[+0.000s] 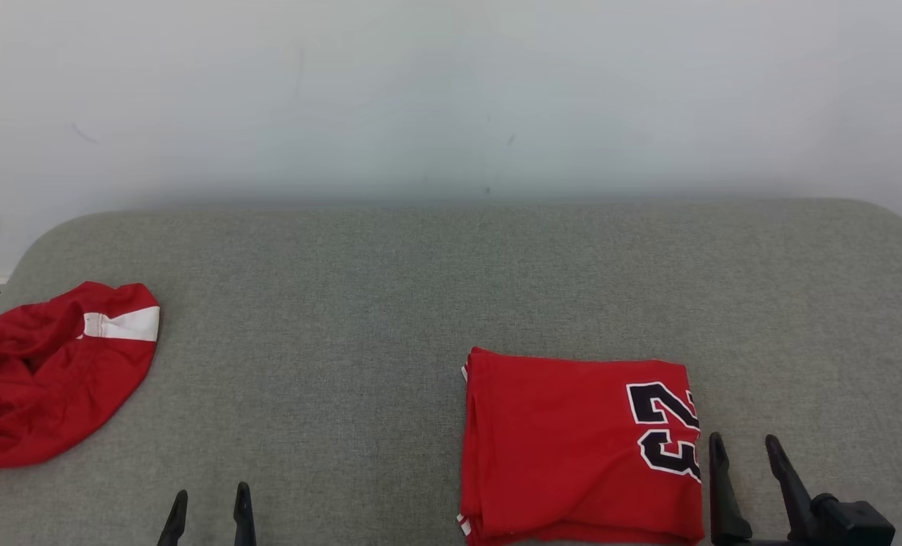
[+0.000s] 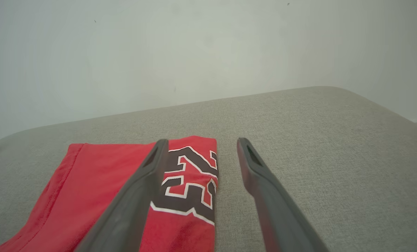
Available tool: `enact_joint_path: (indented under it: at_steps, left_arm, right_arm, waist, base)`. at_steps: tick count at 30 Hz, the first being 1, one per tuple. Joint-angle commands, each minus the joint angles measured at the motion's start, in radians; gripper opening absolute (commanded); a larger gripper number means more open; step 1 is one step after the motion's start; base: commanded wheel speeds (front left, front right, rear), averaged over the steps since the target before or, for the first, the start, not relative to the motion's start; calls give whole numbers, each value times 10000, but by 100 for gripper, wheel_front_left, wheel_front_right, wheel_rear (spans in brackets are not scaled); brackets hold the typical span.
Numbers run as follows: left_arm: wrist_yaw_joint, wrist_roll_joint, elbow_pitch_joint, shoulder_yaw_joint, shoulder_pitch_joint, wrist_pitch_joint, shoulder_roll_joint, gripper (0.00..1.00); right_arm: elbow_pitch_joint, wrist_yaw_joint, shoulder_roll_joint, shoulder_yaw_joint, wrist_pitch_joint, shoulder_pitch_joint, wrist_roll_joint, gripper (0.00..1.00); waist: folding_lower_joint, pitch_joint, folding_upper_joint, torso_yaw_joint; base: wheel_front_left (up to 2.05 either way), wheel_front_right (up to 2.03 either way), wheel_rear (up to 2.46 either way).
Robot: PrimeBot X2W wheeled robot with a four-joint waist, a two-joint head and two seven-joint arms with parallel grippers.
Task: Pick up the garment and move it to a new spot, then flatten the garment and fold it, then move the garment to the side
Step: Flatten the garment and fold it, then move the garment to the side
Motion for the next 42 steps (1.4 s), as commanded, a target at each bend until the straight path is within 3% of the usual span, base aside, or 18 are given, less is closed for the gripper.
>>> enact_joint_path:
  at_steps: [1,32,38,42]
  left_arm:
    - [-24,110,63,2,46,-31,-13,100]
    - [36,-86,303,-31,135,-31,-13,100]
    - [95,-107,215,-92,241,-31,-13,100]
    - [138,-143,185,-151,256,-31,-13,100]
  right_arm:
    - [83,-22,23,34,-67,91,2,100]
    - [-62,-22,18,200,162,-103,303,100]
    - [35,-22,23,-475,1520,-349,801,100]
    - [-104,-23,18,-682,3317,-731,867,100]
  waist:
    - [0,-7,0,-28]
    - [0,36,0,-172]
    - [0,46,0,-195]
    - [0,88,0,-215]
  base:
    - [0,0,0]
    - [0,0,0]
    - [0,0,0]
    - [0,0,0]
